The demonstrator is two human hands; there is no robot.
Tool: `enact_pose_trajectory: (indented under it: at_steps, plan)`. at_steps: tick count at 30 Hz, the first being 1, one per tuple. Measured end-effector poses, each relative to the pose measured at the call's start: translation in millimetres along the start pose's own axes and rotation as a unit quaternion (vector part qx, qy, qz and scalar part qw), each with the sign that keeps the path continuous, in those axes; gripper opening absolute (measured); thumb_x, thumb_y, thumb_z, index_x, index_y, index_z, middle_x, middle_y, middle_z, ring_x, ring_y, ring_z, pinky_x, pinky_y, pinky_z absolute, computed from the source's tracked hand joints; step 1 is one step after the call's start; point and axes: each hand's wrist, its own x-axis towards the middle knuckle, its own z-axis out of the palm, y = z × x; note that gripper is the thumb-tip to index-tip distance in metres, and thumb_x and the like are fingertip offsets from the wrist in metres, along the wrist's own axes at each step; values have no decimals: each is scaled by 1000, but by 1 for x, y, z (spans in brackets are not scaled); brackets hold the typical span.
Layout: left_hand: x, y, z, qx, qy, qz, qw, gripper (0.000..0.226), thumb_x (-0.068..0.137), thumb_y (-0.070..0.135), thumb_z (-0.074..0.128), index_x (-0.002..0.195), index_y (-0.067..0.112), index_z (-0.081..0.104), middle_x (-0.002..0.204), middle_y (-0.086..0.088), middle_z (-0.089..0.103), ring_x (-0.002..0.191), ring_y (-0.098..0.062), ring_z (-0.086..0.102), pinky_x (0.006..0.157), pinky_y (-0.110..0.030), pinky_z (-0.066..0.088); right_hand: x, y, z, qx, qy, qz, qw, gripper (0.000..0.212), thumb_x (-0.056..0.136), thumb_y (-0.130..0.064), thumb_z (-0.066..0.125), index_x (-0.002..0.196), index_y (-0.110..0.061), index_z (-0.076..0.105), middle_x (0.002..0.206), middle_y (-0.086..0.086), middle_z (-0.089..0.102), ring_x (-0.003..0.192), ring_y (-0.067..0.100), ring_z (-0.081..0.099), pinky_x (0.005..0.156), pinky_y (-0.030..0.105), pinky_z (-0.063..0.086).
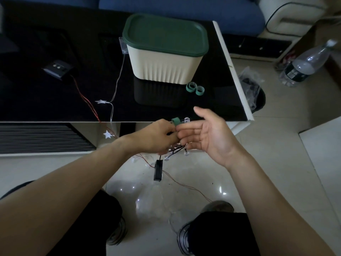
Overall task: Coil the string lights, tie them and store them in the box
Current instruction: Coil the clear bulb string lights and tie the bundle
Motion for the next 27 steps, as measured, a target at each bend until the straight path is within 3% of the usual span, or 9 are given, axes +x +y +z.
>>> enact_pose_trajectory:
  at_steps: [2, 4, 5, 7, 10, 13, 17, 22, 27]
  plan:
    - [2, -1, -2, -62, 8, -25, 998, 39, 103, 21, 48, 68, 6, 53, 45, 6, 49, 36, -8, 44, 42, -21, 38, -1, 0, -6, 5, 4, -77, 997, 38, 88, -29, 60, 111, -1, 70, 95, 15, 69, 73, 22, 67, 64, 33, 55]
    - [3, 1, -4, -100, 16, -37, 994, 39, 104, 23, 46, 73, 1, 53, 40, 8, 46, 36, -7, 40, 41, -20, 36, 0, 4, -16, -137, 70, -204, 967, 28, 84, -3, 64, 110, -9, 71, 102, 8, 68, 80, 19, 67, 71, 34, 57]
    - [3, 2, -4, -115, 23, -41, 992, 39, 104, 22, 46, 73, 0, 52, 40, 8, 46, 36, -7, 38, 40, -19, 36, 0, 6, -19, -231, 102, -266, 931, 33, 82, 4, 65, 109, -13, 71, 106, 3, 68, 87, 14, 67, 76, 31, 57]
    - [5, 4, -4, -148, 38, -45, 987, 40, 104, 21, 47, 69, 2, 49, 48, 1, 49, 35, -8, 36, 38, -18, 34, 3, 11, -22, -364, 111, -330, 864, 37, 80, 1, 71, 111, -19, 72, 115, -7, 66, 107, 8, 61, 87, 23, 52]
    - [5, 5, -4, -174, 41, -30, 983, 43, 103, 20, 49, 63, 5, 49, 58, -13, 45, 35, -9, 34, 37, -18, 30, 7, 17, -17, -446, 100, -334, 824, 42, 78, -18, 83, 118, -21, 71, 125, -13, 62, 128, 4, 48, 104, 12, 36]
    - [2, 6, -4, -183, 29, -19, 983, 43, 103, 20, 48, 65, 1, 50, 46, -4, 41, 34, -10, 32, 36, -18, 28, 9, 16, -14, -445, 112, -321, 828, 36, 78, -24, 85, 112, -20, 73, 112, -19, 53, 121, -3, 46, 94, -3, 28]
    - [0, 7, -2, -225, 16, -24, 974, 39, 105, 22, 43, 71, 2, 50, 55, -5, 49, 38, -13, 30, 37, -19, 24, 9, 13, -13, -450, 117, -350, 813, 25, 77, -20, 85, 99, -13, 75, 91, -19, 51, 97, 7, 57, 83, 6, 41]
    - [-2, 10, -3, -234, 28, -19, 972, 44, 107, 24, 38, 70, 5, 53, 59, -6, 52, 37, -14, 31, 39, -20, 22, 10, 12, -10, -458, 126, -394, 787, 20, 78, -14, 84, 93, -9, 73, 83, -18, 52, 90, 15, 58, 77, 17, 44]
    - [-2, 12, -2, -233, 39, -48, 970, 46, 108, 27, 36, 71, 5, 54, 58, -5, 54, 35, -12, 28, 36, -18, 22, 17, 19, -12, -500, 118, -406, 756, 16, 83, -10, 78, 98, -8, 71, 87, -12, 54, 93, 4, 46, 80, 8, 37]
